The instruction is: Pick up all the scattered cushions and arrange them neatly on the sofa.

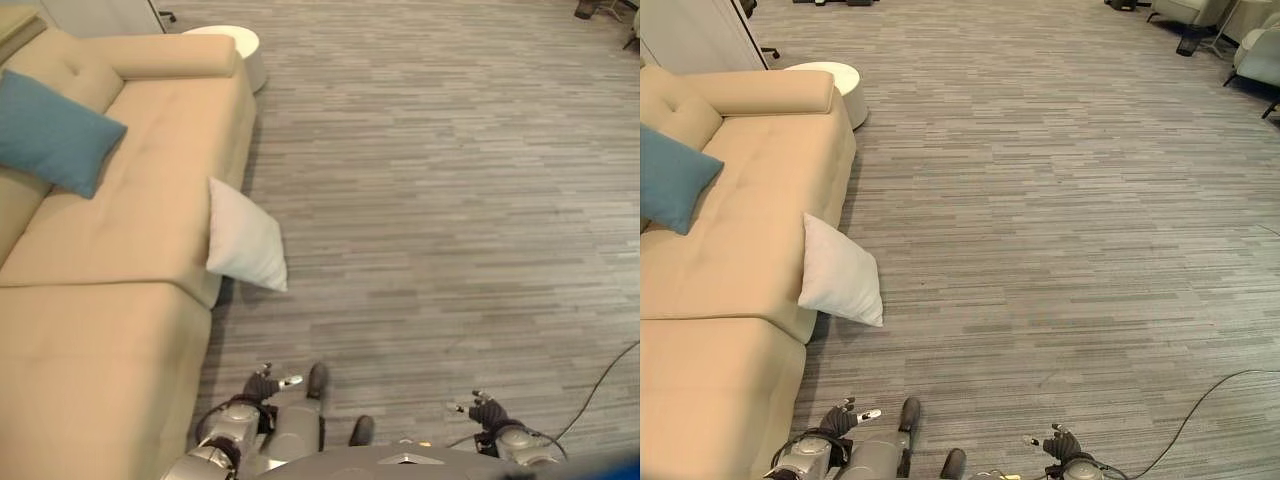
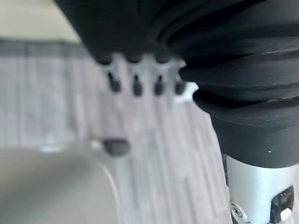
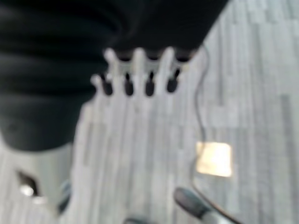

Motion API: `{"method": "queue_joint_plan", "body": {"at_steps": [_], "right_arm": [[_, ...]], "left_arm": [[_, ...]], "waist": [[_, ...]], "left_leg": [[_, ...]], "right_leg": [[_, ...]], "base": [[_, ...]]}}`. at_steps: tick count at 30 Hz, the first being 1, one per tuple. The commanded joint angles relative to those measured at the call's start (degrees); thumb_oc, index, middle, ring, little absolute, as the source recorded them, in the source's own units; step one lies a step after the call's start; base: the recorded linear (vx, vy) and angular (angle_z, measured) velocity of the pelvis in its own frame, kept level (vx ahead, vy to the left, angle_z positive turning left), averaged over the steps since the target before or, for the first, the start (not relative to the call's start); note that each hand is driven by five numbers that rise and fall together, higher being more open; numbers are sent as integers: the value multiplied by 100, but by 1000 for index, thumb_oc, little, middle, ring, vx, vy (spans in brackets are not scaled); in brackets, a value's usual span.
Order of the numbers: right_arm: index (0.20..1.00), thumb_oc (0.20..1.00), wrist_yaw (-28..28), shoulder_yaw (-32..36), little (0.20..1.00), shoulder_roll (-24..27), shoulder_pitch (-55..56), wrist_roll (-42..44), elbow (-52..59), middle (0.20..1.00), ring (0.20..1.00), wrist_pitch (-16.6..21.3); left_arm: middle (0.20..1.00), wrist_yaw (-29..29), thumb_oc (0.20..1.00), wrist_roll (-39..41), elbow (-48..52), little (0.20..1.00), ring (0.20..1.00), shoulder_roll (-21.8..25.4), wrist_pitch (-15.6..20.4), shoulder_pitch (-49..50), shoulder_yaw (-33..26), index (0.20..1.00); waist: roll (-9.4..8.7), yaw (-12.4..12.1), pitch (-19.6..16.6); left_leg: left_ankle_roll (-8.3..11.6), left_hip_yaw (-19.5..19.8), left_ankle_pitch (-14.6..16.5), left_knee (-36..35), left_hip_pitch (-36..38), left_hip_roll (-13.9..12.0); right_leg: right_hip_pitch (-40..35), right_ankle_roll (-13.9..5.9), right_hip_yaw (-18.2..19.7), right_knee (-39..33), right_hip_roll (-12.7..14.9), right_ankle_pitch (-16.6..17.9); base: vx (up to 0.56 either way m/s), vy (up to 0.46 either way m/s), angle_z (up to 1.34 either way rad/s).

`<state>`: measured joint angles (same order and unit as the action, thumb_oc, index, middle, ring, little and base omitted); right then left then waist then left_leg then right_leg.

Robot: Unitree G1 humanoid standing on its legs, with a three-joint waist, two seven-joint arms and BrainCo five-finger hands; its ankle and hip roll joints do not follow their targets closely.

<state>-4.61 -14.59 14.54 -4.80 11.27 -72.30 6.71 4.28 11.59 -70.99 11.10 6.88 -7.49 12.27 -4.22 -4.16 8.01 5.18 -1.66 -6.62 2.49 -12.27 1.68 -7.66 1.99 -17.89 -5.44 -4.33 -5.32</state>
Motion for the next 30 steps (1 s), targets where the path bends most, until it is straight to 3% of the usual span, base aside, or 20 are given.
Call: {"method": "queue_joint_plan", "body": {"at_steps": [1,3,4,5,6,7,10,12,13,16,21,22,23,24,25,27,28,30], "right_arm": [[1000,1000,23,138,1000,195,9,-7,278,1000,1000,137],[1000,1000,41,160,1000,174,5,14,313,1000,1000,143],[1000,1000,40,197,1000,142,-29,7,334,1000,1000,162],[1000,1000,43,207,1000,136,-45,26,342,1000,1000,172],[1000,1000,43,207,1000,135,-46,27,342,1000,1000,172],[1000,1000,40,242,1000,130,-73,76,306,1000,1000,176],[1000,1000,42,261,1000,128,-58,87,285,1000,1000,166],[1000,1000,53,253,1000,158,-45,74,258,1000,1000,173],[1000,1000,57,259,1000,160,-38,89,233,1000,1000,179],[1000,1000,44,279,1000,193,-19,88,190,1000,1000,160],[1000,1000,95,260,1000,174,141,37,110,1000,1000,138],[1000,1000,76,293,1000,193,177,145,126,1000,1000,173],[1000,1000,76,293,1000,193,177,145,126,1000,1000,173],[1000,1000,69,259,1000,238,185,189,154,1000,1000,179],[1000,1000,54,228,1000,249,149,171,152,1000,1000,156],[1000,1000,48,238,1000,259,146,182,153,1000,1000,158],[1000,1000,12,240,1000,257,114,202,222,1000,1000,178],[1000,1000,-18,225,1000,271,98,188,264,1000,1000,198]], "left_arm": [[1000,89,1000,-331,-75,1000,1000,-84,15,136,257,1000],[1000,82,1000,-332,-58,1000,1000,-77,16,130,274,1000],[1000,84,1000,-309,-48,1000,1000,-93,19,124,266,1000],[1000,94,1000,-273,-29,1000,1000,-79,24,106,270,1000],[1000,94,1000,-273,-29,1000,1000,-79,23,106,270,1000],[1000,99,1000,-215,15,1000,1000,-57,28,29,297,1000],[1000,126,1000,-243,47,1000,1000,-51,48,16,341,1000],[1000,146,1000,-132,102,1000,1000,-24,69,-26,291,1000],[1000,172,1000,-135,123,1000,1000,-3,98,-78,285,1000],[1000,163,1000,-125,92,1000,1000,-6,138,-93,253,1000],[1000,123,1000,-98,45,1000,1000,-60,165,22,228,1000],[1000,106,1000,-15,68,1000,1000,-82,154,-5,239,1000],[1000,106,1000,-15,68,1000,1000,-82,154,-5,239,1000],[1000,87,1000,12,132,1000,1000,-84,159,-62,305,1000],[1000,87,1000,40,147,1000,1000,-80,143,-88,327,1000],[1000,86,1000,29,147,1000,1000,-80,141,-103,332,1000],[1000,100,1000,-57,124,1000,1000,-85,137,-106,392,1000],[1000,96,1000,-139,145,1000,1000,-86,121,-116,422,1000]], "waist": [[136,-209,-107],[154,-226,-119],[207,-242,-125],[226,-211,-104],[221,-216,-104],[303,-91,-46],[373,-17,-35],[402,33,-1],[356,118,11],[322,289,0],[258,339,-151],[169,322,-107],[169,323,-108],[59,219,43],[15,144,80],[3,116,81],[24,119,40],[95,109,29]], "left_leg": [[-320,95,462,223,496,118],[-395,80,530,189,603,136],[-551,68,678,117,847,188],[-628,67,702,83,953,218],[-632,60,702,82,953,225],[-727,186,771,4,1178,224],[-763,261,856,-73,1370,203],[-734,353,925,-132,1521,191],[-672,427,1037,-145,1640,236],[-571,568,1275,-112,1914,228],[-319,619,1283,460,1983,112],[-135,458,1022,1328,1607,36],[-135,459,1023,1330,1605,36],[-49,285,815,2132,1127,18],[-139,-48,926,1864,888,-66],[-161,-92,981,1732,809,-53],[-250,-430,956,1123,565,-121],[-242,-734,612,681,387,-213]], "right_leg": [[29,-740,511,921,701,-65],[97,-793,505,1251,782,-77],[378,-974,409,2022,1028,215],[551,-1064,452,2493,1096,477],[564,-1069,461,2514,1106,467],[836,-1081,533,3151,1153,724],[1133,-1013,537,3310,1201,745],[1364,-950,552,2973,1159,661],[1614,-916,585,2086,1059,654],[1701,-995,849,1002,846,936],[1346,-843,918,802,720,884],[1107,-753,819,704,742,846],[1107,-753,818,704,742,846],[881,-626,723,665,779,745],[692,-619,584,577,816,639],[614,-628,536,527,816,601],[504,-649,398,485,793,479],[351,-628,310,470,691,329]], "base": [[440,127,-31],[232,102,-27],[246,125,-26],[245,127,-15],[235,76,-5],[157,37,10],[263,2,55],[309,-130,32],[269,-163,32],[390,-216,34],[294,-220,40],[99,-145,0],[165,-279,13],[194,-219,44],[250,-241,55],[198,-85,33],[232,-45,40],[273,-33,66]]}}
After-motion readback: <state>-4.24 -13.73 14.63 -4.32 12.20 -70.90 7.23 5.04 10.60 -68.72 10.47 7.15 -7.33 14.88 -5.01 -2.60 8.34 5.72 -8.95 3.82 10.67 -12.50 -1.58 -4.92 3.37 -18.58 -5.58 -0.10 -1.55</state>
